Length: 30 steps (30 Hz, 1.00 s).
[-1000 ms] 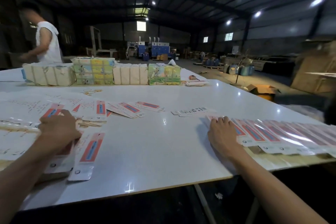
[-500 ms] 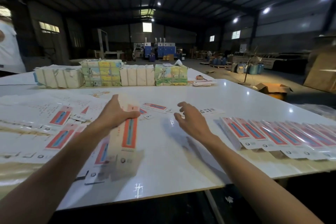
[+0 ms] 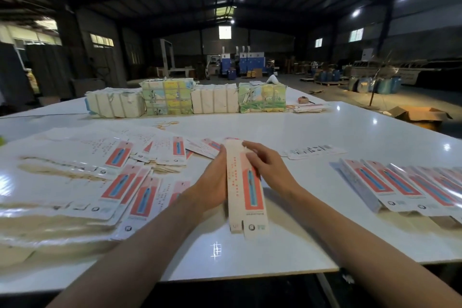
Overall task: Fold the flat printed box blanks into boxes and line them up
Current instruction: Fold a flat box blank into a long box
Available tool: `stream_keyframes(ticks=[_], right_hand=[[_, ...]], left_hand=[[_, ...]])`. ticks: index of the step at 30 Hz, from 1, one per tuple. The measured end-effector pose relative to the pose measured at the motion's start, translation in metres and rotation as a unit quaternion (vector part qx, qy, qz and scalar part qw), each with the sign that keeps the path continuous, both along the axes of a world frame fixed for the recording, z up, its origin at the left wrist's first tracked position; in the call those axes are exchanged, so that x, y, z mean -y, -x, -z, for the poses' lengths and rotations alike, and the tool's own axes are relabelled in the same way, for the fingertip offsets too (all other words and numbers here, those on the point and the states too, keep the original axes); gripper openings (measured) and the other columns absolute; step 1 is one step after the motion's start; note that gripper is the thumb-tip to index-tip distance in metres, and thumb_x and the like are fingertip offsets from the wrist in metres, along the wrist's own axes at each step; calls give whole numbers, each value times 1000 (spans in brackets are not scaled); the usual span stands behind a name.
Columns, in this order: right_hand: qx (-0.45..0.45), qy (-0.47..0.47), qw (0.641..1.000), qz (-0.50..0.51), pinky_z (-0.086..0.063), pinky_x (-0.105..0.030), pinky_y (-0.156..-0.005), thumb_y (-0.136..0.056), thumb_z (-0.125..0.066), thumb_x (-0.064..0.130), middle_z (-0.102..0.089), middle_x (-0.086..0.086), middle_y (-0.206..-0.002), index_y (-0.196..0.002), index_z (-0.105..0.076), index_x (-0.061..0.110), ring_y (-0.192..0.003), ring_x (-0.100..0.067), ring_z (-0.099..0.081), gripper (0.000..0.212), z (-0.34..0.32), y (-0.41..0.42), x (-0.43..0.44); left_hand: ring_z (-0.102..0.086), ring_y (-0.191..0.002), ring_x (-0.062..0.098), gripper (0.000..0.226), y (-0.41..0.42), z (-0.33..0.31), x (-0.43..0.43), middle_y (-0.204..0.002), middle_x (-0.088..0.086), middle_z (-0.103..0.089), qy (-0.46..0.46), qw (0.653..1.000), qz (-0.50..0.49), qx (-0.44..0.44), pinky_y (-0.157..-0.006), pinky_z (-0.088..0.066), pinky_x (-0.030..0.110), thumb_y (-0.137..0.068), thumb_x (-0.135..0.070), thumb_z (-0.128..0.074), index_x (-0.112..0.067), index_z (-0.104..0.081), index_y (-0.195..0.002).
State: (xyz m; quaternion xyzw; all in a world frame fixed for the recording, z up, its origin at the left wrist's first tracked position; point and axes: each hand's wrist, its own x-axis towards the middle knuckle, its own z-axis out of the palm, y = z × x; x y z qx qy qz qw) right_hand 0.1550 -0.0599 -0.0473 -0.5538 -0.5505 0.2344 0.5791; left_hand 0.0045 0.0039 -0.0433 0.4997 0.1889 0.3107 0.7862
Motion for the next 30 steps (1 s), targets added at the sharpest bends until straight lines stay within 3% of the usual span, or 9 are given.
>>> stream_keyframes(ticks=[4, 7, 9, 13, 16, 19, 24, 28, 30], right_hand=[[-26, 21, 999, -24, -60, -23, -60, -109, -58, 33, -73, -11, -100, -127, -67, 31, -85, -17, -80, 20, 0, 4, 8], [-19, 31, 999, -32, -61, -24, -59, -101, -69, 37, -69, -11, -108, -120, -69, 31, -87, -15, -80, 20, 3, 8, 8], [-6, 21, 999, -46, -61, -25, -60, -100, -72, 32, -70, -8, -108, -117, -65, 25, -87, -17, -80, 19, 3, 7, 6], [25, 57, 997, -38, -60, -24, -57, -101, -71, 24, -74, 3, -92, -111, -55, 13, -80, -16, -80, 23, -3, 2, 1], [31, 89, 994, -52, -57, -20, -60, -101, -72, 31, -78, 1, -85, -100, -55, 5, -72, -10, -76, 30, -9, -5, 2], [43, 84, 991, -92, -52, -19, -66, -100, -73, 35, -78, -3, -83, -88, -66, 4, -69, -12, -68, 33, -13, -12, 8], [-66, 96, 981, -154, -52, -28, -75, -101, -70, 31, -76, -23, -98, -93, -77, 4, -80, -27, -63, 29, -16, -13, 11], [-159, 91, 966, -183, -45, -35, -81, -101, -69, 34, -73, -20, -100, -94, -78, 8, -89, -31, -61, 29, -17, -14, 12], [-191, 96, 956, -203, -51, -33, -81, -99, -71, 36, -71, -15, -95, -95, -76, 8, -87, -26, -63, 28, -16, -13, 12]], left_hand=[[-70, -101, 37, 73, -1, 9, -6, -116, 22, -67, 11, 999, -30, -38, -90, -59, 48, -100, -70, -45, -17, -54, -149], [-76, -68, 27, 72, 4, 10, -14, -86, 15, -75, 0, 990, -83, -118, -57, -61, 32, -99, -75, -38, -15, -67, -127], [-74, -59, 23, 69, 6, 9, -19, -76, 12, -75, -14, 987, -87, -134, -50, -59, 28, -102, -73, -32, -18, -69, -122], [-75, -61, 26, 64, 6, 6, -18, -82, 13, -77, -56, 981, -78, -168, -54, -62, 32, -104, -69, -34, -19, -71, -117], [-77, -71, 34, 70, 6, 10, -14, -95, 23, -77, -39, 989, -19, -144, -61, -63, 41, -101, -72, -42, -12, -77, -112], [-76, -85, 41, 74, 7, 14, -15, -110, 28, -74, -42, 990, 13, -133, -74, -63, 49, -98, -74, -46, -11, -72, -126], [-73, -90, 40, 81, 6, 11, -15, -116, 27, -72, -73, 991, 30, -113, -79, -61, 49, -93, -76, -48, -13, -59, -142], [-75, -84, 37, 88, 1, 11, -11, -109, 23, -74, -84, 991, 25, -97, -76, -62, 46, -86, -81, -53, -11, -60, -138], [-74, -81, 36, 88, -1, 11, -10, -104, 21, -75, -90, 990, 7, -110, -73, -62, 45, -82, -82, -58, -10, -64, -132]])
